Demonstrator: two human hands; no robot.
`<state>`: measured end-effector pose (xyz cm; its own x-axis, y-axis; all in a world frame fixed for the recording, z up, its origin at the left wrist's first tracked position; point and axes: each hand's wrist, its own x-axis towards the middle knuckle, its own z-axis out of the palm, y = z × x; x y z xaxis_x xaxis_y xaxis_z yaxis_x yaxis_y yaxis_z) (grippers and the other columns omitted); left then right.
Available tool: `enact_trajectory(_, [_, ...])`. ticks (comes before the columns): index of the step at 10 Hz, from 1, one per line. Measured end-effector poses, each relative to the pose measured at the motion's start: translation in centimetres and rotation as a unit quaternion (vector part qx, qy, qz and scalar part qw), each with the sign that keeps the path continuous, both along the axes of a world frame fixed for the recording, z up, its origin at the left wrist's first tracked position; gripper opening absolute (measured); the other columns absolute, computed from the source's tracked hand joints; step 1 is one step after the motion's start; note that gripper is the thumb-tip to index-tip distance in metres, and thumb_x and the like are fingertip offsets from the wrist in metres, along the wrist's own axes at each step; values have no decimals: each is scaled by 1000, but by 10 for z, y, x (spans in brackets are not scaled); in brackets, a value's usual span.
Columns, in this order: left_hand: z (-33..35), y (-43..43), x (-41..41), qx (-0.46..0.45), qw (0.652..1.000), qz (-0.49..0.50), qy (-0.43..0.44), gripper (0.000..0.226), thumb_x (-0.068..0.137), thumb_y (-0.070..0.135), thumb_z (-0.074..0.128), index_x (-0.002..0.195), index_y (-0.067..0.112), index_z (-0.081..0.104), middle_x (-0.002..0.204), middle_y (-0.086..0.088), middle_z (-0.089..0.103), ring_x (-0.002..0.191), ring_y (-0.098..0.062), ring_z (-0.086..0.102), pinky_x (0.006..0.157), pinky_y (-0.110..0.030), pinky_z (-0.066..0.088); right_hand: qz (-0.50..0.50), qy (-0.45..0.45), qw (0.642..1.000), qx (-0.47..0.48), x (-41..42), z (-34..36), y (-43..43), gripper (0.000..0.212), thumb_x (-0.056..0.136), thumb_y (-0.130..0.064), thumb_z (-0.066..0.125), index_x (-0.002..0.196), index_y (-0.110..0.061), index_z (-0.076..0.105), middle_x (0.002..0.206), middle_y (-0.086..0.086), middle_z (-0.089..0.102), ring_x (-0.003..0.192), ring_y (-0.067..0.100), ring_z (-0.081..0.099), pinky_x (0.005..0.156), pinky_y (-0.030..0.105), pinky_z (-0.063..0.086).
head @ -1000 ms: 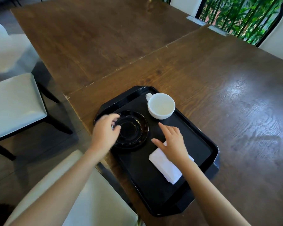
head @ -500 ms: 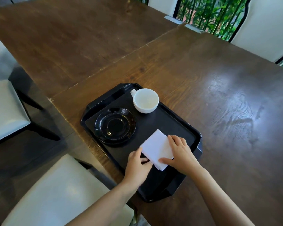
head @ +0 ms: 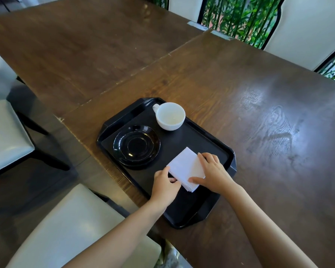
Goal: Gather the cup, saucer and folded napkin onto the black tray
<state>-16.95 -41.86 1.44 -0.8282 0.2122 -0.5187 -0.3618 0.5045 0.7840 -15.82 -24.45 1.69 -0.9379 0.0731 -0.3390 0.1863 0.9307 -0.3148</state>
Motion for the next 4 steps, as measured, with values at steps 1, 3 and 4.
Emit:
enact_trajectory(1, [6,-4,-4,-42,998,-51,2,60,87,22,55,142,21,33,139,-3,34,93,-7,58,75,-18,39,-20,-17,999,-25,1,0,1,95,80,-58,58,149,-12,12,151,2,22,140,21,12,112,37,24])
enact_trajectory(3, [42,-24,-24,-171,959,-223,38,22,86,27,49,105,25,61,103,-3,58,95,-21,57,73,-27,41,-65,-97,993,-27,0,17,6,87,86,-58,51,150,-15,11,156,6,15,144,30,7,114,47,18])
enact_trajectory(4, [68,-26,-33,-215,933,-279,77,12,85,24,46,78,19,54,80,-3,52,72,-24,50,61,-31,43,-37,-165,985,-23,-3,35,13,89,84,-66,46,150,-18,11,159,6,11,145,30,8,116,50,18])
